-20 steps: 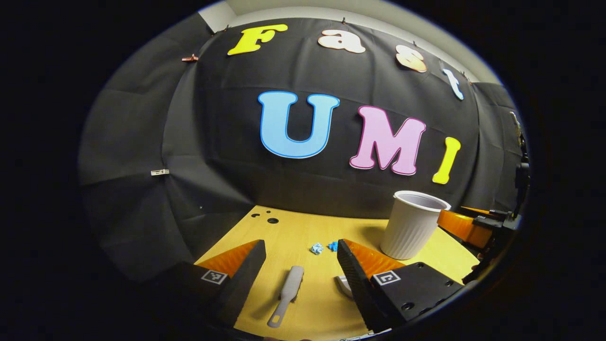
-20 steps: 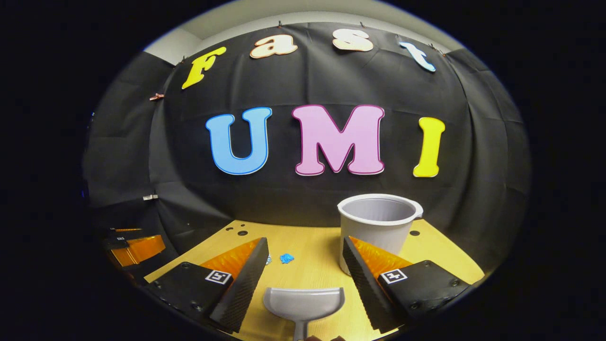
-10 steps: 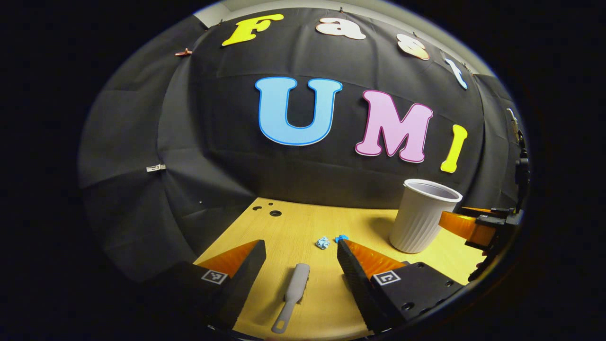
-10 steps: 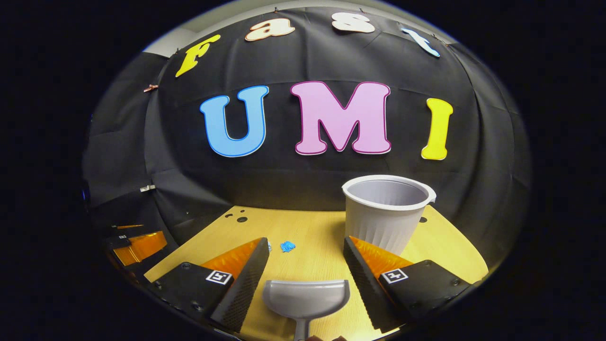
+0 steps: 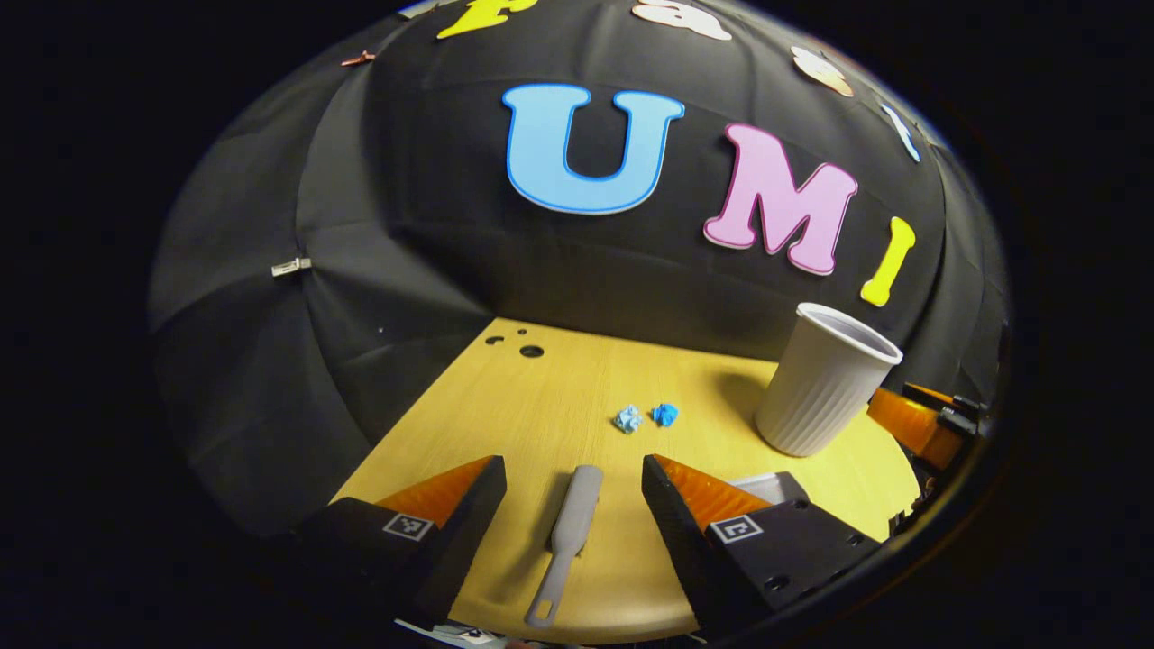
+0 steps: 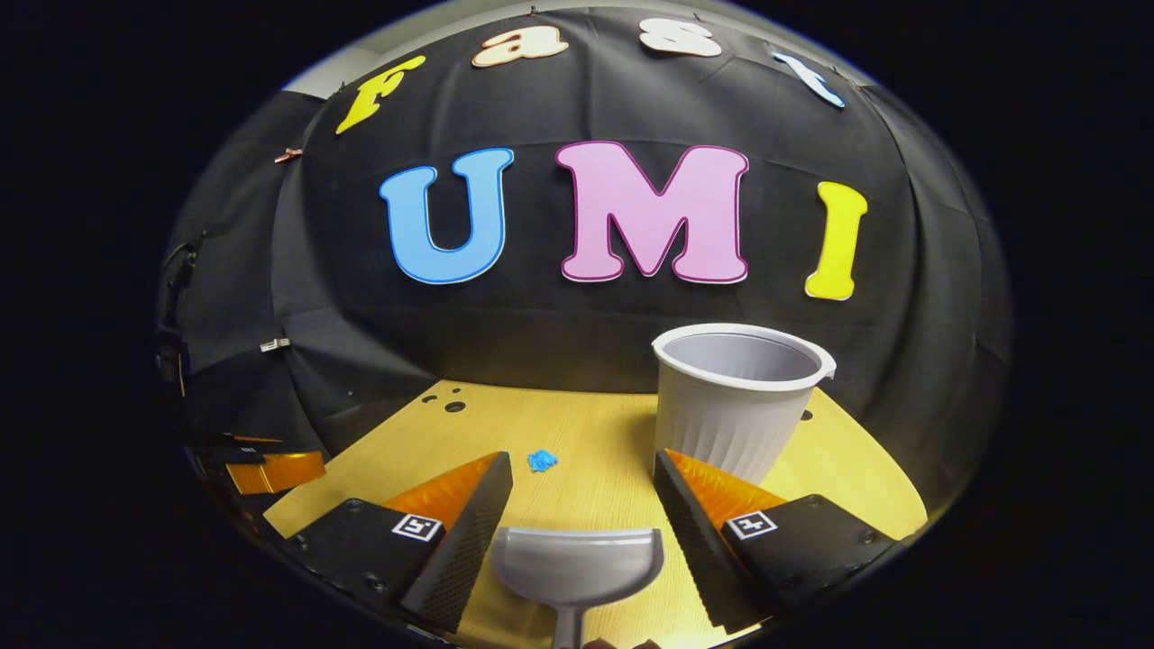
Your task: Pick up the small broom and dustpan from the desktop, sweep the trash into the dustpan with the broom, and then empty the trash into the garbage bin.
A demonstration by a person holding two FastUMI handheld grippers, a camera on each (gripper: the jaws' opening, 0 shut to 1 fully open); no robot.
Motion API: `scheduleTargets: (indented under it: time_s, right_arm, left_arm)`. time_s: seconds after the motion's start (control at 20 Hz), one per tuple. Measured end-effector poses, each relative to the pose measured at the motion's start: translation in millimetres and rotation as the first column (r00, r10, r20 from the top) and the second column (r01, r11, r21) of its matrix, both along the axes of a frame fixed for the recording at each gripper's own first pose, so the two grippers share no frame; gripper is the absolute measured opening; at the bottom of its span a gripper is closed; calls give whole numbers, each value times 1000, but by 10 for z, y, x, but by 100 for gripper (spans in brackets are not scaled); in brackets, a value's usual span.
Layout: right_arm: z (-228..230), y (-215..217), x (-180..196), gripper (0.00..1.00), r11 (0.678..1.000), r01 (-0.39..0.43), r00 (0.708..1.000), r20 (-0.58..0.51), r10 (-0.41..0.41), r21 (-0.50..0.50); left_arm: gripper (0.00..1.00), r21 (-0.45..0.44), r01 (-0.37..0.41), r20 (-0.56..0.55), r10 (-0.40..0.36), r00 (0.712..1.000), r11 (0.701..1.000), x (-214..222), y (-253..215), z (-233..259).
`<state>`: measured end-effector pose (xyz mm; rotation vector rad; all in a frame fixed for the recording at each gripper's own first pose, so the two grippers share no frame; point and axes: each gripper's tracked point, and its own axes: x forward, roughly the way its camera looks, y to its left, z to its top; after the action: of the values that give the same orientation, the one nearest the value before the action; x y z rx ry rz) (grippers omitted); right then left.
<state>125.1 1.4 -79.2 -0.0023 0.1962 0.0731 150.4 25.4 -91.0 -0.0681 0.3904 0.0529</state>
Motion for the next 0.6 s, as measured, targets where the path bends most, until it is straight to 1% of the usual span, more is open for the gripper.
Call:
scheduleTargets:
  time_s: [0.15, 0.2, 0.25, 0.3, 0.4, 0.45, 0.5, 0.6]
  right_arm:
    - [-103, -32, 35, 98, 1000, -3, 1000, -19, 3, -1]
    - [-133, -49, 41, 98, 1000, -5, 1000, -25, 5, 0]
    - [-192, -64, 52, 98, 1000, -6, 999, -34, 6, 2]
    - [-232, -77, 54, 98, 1000, -8, 999, -44, 9, 9]
    - [-332, -101, 77, 98, 1000, -6, 998, -65, 7, 20]
    - [-381, -128, 91, 98, 1000, 0, 997, -77, 2, 27]
    - [-418, -151, 97, 98, 999, 6, 996, -90, -3, 35]
    - [-510, -182, 99, 98, 999, 14, 994, -110, -9, 43]
  left_arm:
    - [96, -8, 19, -107, -20, 994, 1000, -13, -24, -260]
    - [92, -13, 29, -145, -31, 989, 999, -16, -39, -378]
    - [96, -13, 38, -190, -40, 981, 999, -21, -46, -495]
    - [96, -12, 50, -227, -52, 973, 999, -23, -54, -614]
    - [96, -9, 83, -296, -82, 952, 996, -40, -86, -845]
    - [92, -5, 101, -328, -97, 940, 995, -44, -100, -953]
    - [96, 12, 108, -354, -96, 930, 994, -44, -70, -1030]
    - [96, 44, 133, -426, -102, 899, 990, -66, -51, -1229]
